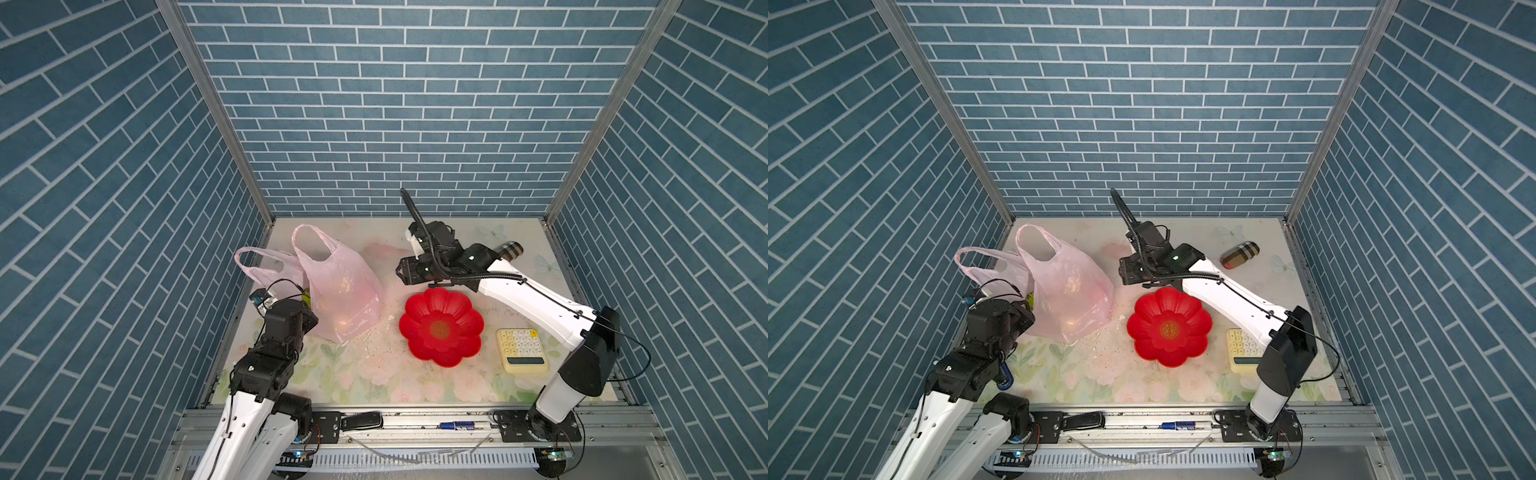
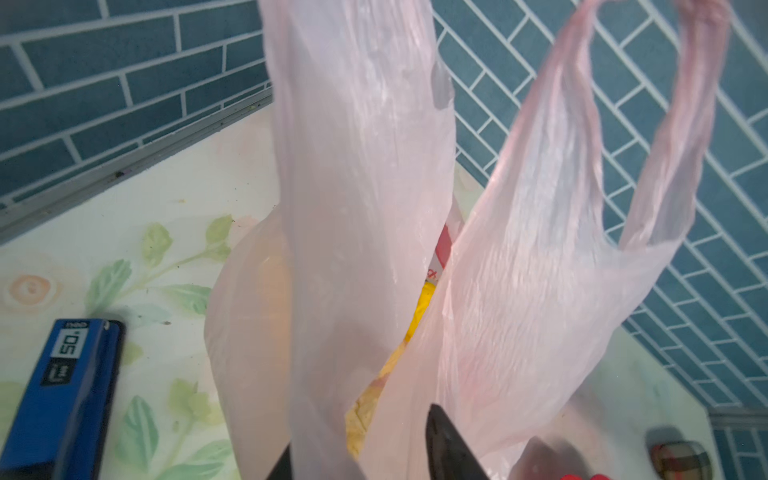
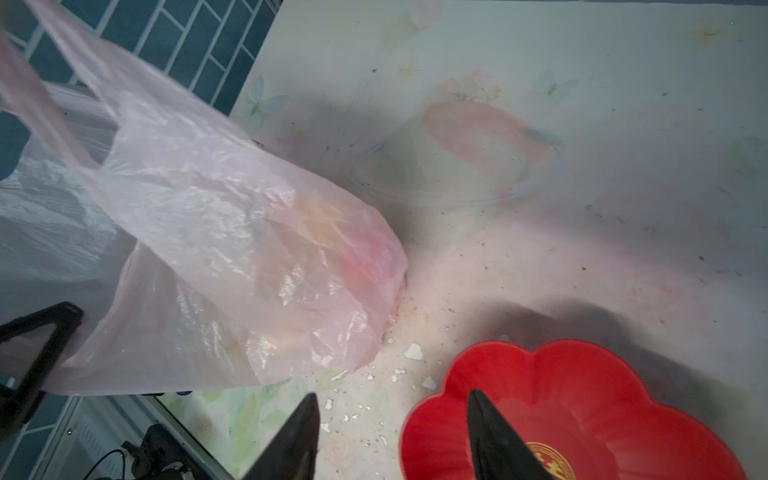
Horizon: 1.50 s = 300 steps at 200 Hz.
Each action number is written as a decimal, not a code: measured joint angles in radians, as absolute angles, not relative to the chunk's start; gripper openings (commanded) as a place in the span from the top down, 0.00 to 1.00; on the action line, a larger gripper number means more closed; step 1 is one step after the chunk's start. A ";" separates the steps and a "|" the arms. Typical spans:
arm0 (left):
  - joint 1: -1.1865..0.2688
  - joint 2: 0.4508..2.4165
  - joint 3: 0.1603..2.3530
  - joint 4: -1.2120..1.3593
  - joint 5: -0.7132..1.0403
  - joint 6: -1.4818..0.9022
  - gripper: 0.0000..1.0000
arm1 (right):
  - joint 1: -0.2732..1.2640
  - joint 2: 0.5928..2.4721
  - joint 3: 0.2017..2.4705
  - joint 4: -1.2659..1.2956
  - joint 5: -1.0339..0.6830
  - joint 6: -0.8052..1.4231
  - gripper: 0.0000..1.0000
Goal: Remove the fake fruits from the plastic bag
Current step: 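Reach the right gripper over to the bag and grasp its other handle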
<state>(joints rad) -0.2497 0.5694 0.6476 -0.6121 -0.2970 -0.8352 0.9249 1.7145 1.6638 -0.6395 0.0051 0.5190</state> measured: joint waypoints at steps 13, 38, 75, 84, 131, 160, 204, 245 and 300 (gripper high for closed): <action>-0.250 0.565 0.648 -0.625 -0.292 -0.832 0.50 | 0.973 1.747 1.693 -0.626 0.030 0.519 0.36; -0.250 0.527 0.646 -0.640 -0.290 -0.829 0.44 | 1.049 1.797 1.737 -0.606 0.072 0.514 0.34; -0.250 0.445 0.646 -0.676 -0.311 -0.823 0.32 | 1.121 1.886 1.866 -0.587 0.132 0.462 0.32; -0.250 0.435 0.646 -0.691 -0.321 -0.823 0.30 | 1.132 1.906 1.895 -0.580 0.142 0.440 0.31; -0.250 0.426 0.702 -0.813 -0.404 -0.823 0.25 | 1.150 1.989 1.985 -0.517 0.146 0.310 0.30; -0.250 0.435 0.784 -0.853 -0.446 -0.811 0.24 | 1.150 2.053 2.064 -0.496 0.109 0.233 0.28; -0.250 0.482 0.855 -0.904 -0.439 -0.785 0.25 | 1.143 2.194 2.294 -0.512 0.039 0.104 0.28; -0.250 0.537 0.947 -0.959 -0.390 -0.766 0.27 | 1.120 2.319 2.466 -0.550 -0.055 0.051 0.27; -0.250 0.537 0.998 -1.024 -0.360 -0.760 0.28 | 1.062 2.391 2.529 -0.579 -0.156 0.043 0.26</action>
<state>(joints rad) -0.2501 0.5365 0.9977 -1.0241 -0.3595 -0.7605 1.0622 2.3909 2.5294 -0.5789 -0.1562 0.0425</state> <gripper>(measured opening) 0.724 0.734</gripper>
